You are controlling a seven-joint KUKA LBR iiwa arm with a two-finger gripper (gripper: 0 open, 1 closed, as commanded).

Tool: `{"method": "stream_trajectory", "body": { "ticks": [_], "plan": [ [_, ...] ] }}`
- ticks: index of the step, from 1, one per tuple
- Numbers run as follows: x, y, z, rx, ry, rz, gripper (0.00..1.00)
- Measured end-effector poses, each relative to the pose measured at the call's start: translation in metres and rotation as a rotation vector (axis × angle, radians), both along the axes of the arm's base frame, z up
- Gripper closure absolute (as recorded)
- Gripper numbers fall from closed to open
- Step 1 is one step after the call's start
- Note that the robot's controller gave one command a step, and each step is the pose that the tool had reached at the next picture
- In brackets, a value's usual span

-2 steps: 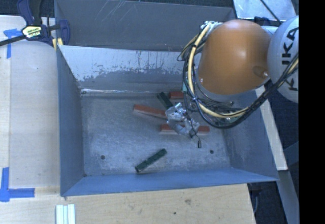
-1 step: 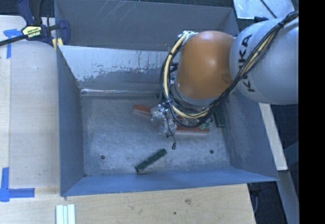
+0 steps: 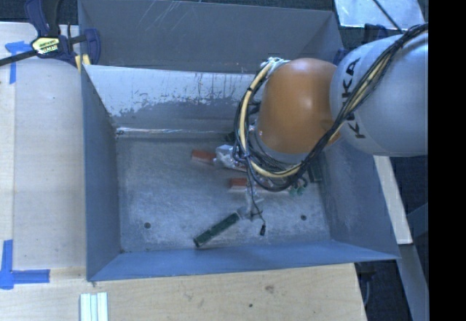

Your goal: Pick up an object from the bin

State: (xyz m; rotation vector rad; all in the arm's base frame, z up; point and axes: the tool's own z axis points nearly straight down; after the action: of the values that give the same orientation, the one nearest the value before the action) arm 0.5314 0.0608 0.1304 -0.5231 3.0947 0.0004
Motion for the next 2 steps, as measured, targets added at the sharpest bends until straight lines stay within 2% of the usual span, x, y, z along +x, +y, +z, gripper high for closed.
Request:
{"method": "stream_trajectory", "body": {
  "ticks": [1, 2],
  "plan": [
    [0.000, 0.000, 0.000, 0.000, 0.000, 0.000, 0.00],
    [-0.029, -0.006, -0.060, -0.001, 0.005, 0.239, 0.00]
  ]
}}
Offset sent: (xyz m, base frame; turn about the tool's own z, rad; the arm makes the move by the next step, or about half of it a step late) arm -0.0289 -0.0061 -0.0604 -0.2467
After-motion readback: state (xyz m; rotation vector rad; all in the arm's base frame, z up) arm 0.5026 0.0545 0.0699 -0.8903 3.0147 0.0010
